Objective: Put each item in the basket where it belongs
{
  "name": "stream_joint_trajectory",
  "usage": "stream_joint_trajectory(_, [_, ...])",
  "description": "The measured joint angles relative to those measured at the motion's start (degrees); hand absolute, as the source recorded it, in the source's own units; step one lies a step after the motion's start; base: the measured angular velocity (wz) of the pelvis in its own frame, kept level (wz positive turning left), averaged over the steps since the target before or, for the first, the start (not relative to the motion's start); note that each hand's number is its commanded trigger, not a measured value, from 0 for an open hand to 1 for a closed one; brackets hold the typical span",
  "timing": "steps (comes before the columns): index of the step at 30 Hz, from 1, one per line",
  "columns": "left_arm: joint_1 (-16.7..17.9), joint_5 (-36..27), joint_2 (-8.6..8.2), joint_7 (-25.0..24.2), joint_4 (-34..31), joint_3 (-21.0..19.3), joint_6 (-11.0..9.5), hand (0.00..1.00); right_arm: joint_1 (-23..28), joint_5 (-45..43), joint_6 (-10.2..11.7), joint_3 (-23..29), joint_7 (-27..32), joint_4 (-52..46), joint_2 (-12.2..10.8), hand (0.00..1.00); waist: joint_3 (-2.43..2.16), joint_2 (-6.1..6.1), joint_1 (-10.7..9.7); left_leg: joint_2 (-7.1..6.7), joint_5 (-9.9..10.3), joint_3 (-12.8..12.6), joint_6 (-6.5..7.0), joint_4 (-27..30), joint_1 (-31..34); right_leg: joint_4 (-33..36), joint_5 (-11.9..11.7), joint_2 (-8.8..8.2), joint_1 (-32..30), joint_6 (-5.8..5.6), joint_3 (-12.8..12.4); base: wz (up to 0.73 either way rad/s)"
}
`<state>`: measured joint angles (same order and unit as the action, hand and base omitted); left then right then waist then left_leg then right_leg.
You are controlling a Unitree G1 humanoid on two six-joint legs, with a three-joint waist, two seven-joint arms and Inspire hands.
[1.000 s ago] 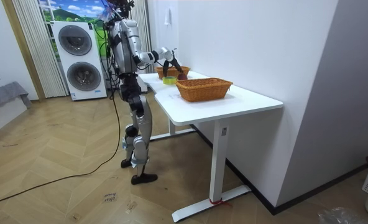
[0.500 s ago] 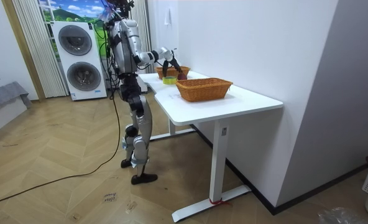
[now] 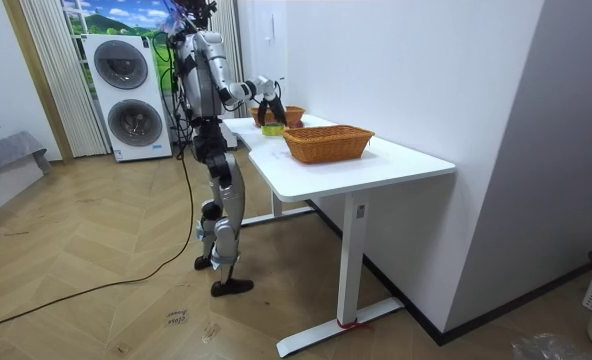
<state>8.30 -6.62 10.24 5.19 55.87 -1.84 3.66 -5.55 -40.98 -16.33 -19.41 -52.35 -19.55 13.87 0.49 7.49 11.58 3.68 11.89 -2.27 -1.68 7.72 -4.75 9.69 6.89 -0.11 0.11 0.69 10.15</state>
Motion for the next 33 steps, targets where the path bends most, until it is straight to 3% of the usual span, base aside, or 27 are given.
stream_joint_trajectory(7, [0.0,0.0,0.12,0.5,0.0,-0.1,0.1,0.00,0.1,-0.2,-0.1,0.5,-1.6,0.6,0.1,0.00,-0.36,0.55,0.1,-0.01,0.0,-0.1,0.00,0.0,0.0,0.1,0.0,0.01,-0.1,0.00,-0.5,0.00])
stream_joint_trajectory(20, [0.1,0.0,0.13,1.7,-0.8,0.0,0.1,0.00,0.1,-0.1,0.0,1.0,-1.6,0.6,0.1,0.00,-0.27,0.62,-0.3,-0.02,0.0,-0.1,0.00,-0.3,0.2,0.0,0.0,0.01,-0.3,0.00,-0.5,0.00])
stream_joint_trajectory(22, [0.1,0.0,0.14,1.8,-0.8,0.0,0.1,0.00,0.1,-0.1,0.0,1.0,-1.6,0.6,0.1,0.86,-0.26,0.60,-0.3,-0.02,0.0,-0.1,0.00,-0.3,0.2,0.0,0.0,0.01,-0.3,0.00,-0.5,0.00])
stream_joint_trajectory(23, [0.1,0.0,0.14,1.8,-0.8,0.0,0.1,0.00,0.1,-0.1,0.0,1.0,-1.6,0.6,0.1,1.00,-0.25,0.60,-0.3,-0.02,0.0,-0.1,0.00,-0.3,0.2,0.0,0.0,0.01,-0.3,0.00,-0.5,0.00])
stream_joint_trajectory(33, [0.1,0.0,0.14,2.0,-0.8,0.3,0.1,0.00,0.3,-0.6,-0.1,1.6,0.0,1.5,-0.3,1.00,-0.17,0.52,-0.2,-0.02,0.0,0.0,0.00,-0.3,0.2,0.0,0.0,0.02,-0.3,0.00,-0.5,0.00])
